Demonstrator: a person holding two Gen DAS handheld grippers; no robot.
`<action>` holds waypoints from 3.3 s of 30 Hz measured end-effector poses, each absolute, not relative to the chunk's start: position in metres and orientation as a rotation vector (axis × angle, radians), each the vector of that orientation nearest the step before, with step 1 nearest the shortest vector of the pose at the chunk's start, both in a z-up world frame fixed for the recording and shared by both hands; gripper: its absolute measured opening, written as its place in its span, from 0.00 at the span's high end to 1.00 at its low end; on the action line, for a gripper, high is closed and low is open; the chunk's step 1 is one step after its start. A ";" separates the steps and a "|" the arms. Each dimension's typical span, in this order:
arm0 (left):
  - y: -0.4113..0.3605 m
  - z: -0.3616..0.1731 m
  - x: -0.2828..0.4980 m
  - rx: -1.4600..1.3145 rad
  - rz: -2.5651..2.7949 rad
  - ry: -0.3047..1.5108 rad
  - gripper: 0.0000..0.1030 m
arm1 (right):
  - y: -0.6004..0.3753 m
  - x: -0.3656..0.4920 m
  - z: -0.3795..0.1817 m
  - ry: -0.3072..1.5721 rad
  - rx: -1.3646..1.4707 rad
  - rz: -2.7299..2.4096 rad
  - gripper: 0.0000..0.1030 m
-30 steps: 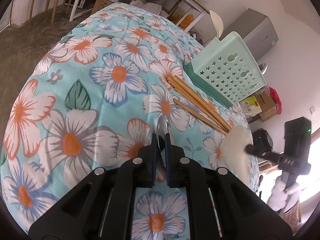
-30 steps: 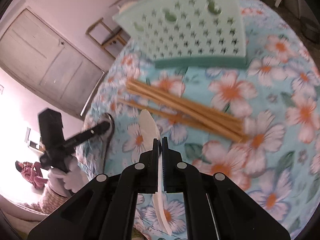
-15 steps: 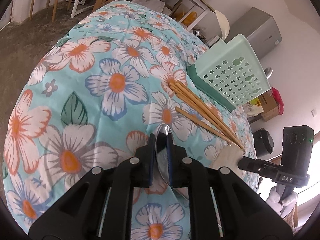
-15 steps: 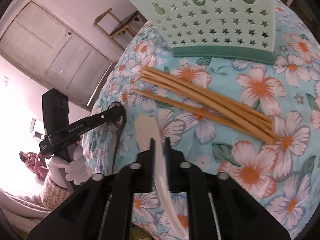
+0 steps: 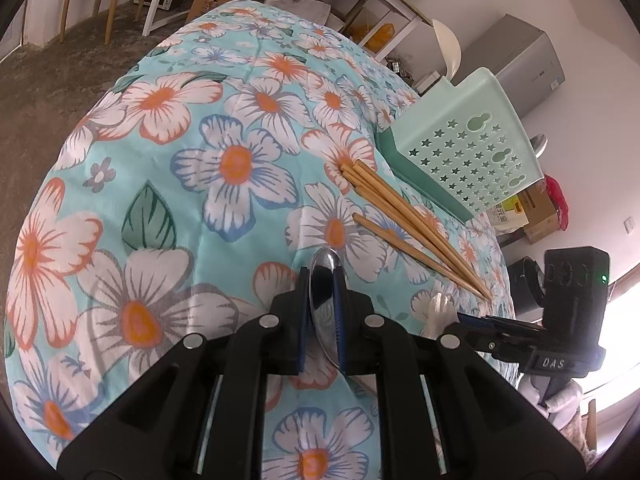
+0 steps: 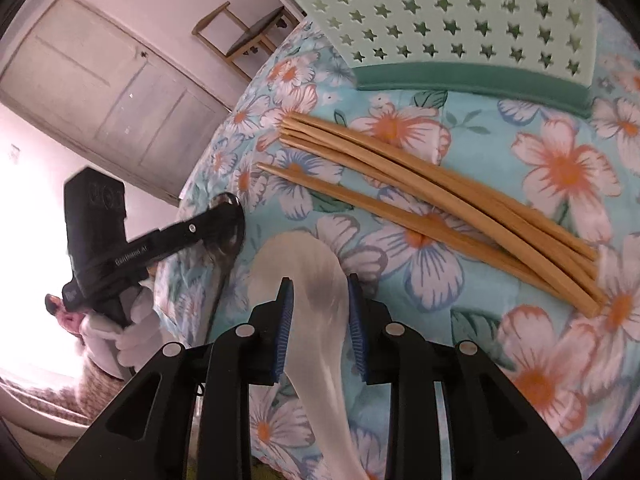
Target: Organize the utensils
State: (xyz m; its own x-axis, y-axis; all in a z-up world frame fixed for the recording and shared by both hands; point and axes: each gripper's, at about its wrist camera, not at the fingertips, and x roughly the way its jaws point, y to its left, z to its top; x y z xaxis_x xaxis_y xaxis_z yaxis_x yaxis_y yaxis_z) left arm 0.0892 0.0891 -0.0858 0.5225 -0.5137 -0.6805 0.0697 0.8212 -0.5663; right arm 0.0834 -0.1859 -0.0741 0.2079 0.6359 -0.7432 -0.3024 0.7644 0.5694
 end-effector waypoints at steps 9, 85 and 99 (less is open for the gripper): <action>0.089 -0.085 0.089 -0.512 -0.363 0.965 0.90 | -0.173 0.078 -0.070 1.166 0.250 0.669 0.94; -0.018 0.181 0.160 -0.028 -0.263 0.208 0.97 | -0.325 0.047 0.089 0.386 0.585 0.589 0.92; -0.100 0.123 0.217 0.289 -0.146 0.211 0.97 | -0.364 0.130 0.118 0.209 0.614 0.667 0.92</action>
State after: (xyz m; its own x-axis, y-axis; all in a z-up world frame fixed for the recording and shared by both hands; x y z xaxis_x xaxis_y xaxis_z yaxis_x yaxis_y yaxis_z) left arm 0.2171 -0.0999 0.1233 0.9675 -0.1123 -0.2264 0.1725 0.9482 0.2668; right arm 0.1302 -0.3636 0.1177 0.7727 0.6347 0.0104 -0.5155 0.6178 0.5938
